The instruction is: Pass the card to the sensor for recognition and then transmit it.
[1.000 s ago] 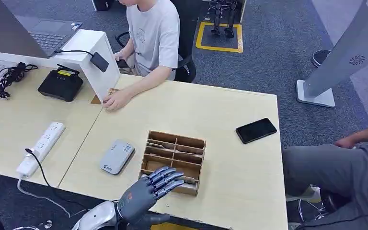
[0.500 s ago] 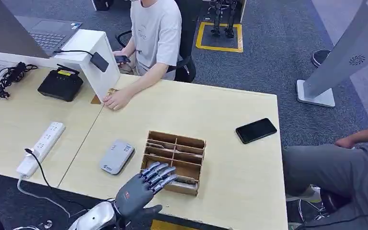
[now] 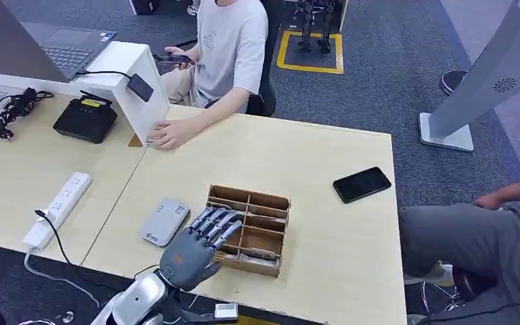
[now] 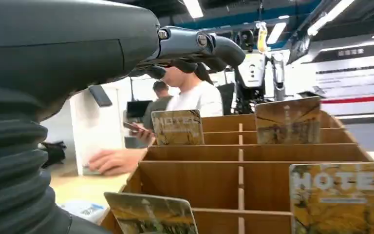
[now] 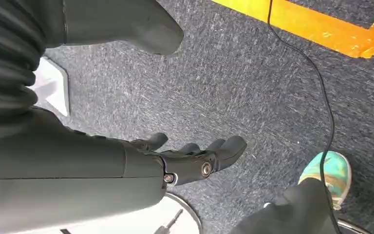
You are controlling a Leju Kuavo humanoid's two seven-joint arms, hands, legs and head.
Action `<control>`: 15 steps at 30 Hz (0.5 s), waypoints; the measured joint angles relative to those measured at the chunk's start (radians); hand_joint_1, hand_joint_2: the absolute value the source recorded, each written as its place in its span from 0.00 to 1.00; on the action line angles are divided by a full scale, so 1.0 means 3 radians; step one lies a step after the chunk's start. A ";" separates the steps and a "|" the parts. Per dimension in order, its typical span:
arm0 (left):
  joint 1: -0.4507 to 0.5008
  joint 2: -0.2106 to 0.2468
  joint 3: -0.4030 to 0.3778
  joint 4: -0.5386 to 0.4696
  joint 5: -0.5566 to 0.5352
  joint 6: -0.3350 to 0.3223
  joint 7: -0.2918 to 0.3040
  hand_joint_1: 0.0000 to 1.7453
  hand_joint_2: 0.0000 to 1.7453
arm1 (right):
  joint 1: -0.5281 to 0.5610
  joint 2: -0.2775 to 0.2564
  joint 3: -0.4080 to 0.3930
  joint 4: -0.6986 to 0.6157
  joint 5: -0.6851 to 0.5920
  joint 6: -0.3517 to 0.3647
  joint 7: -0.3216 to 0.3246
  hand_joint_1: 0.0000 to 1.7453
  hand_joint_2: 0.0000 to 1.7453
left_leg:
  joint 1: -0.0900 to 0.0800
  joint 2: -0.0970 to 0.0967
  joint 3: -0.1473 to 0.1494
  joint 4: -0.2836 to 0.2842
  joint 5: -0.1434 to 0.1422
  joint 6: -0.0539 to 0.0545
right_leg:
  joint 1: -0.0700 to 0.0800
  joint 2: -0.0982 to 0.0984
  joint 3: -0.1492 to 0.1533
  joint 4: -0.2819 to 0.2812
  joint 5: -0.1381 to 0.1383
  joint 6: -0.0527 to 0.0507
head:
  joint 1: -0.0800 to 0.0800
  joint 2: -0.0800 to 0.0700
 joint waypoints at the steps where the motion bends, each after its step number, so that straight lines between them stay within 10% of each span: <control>1: -0.0007 -0.0018 0.0008 0.0008 -0.0059 -0.0001 0.0060 0.00 1.00 | 0.0000 0.0000 -0.0003 0.0000 0.0001 0.0000 0.0000 0.00 1.00 | 0.0000 0.0000 0.0000 0.0000 0.0000 0.0000 | 0.0000 0.0000 0.0000 0.0000 0.0000 0.0000 | -0.0001 0.0000; 15: -0.0037 -0.0193 0.0264 0.0050 0.0000 -0.0244 0.0177 0.00 1.00 | 0.0001 0.0000 -0.0065 -0.0001 0.0006 -0.0005 0.0018 0.00 1.00 | 0.0000 0.0000 0.0000 0.0000 0.0000 0.0000 | 0.0000 0.0000 0.0000 0.0000 0.0000 0.0000 | 0.0000 0.0000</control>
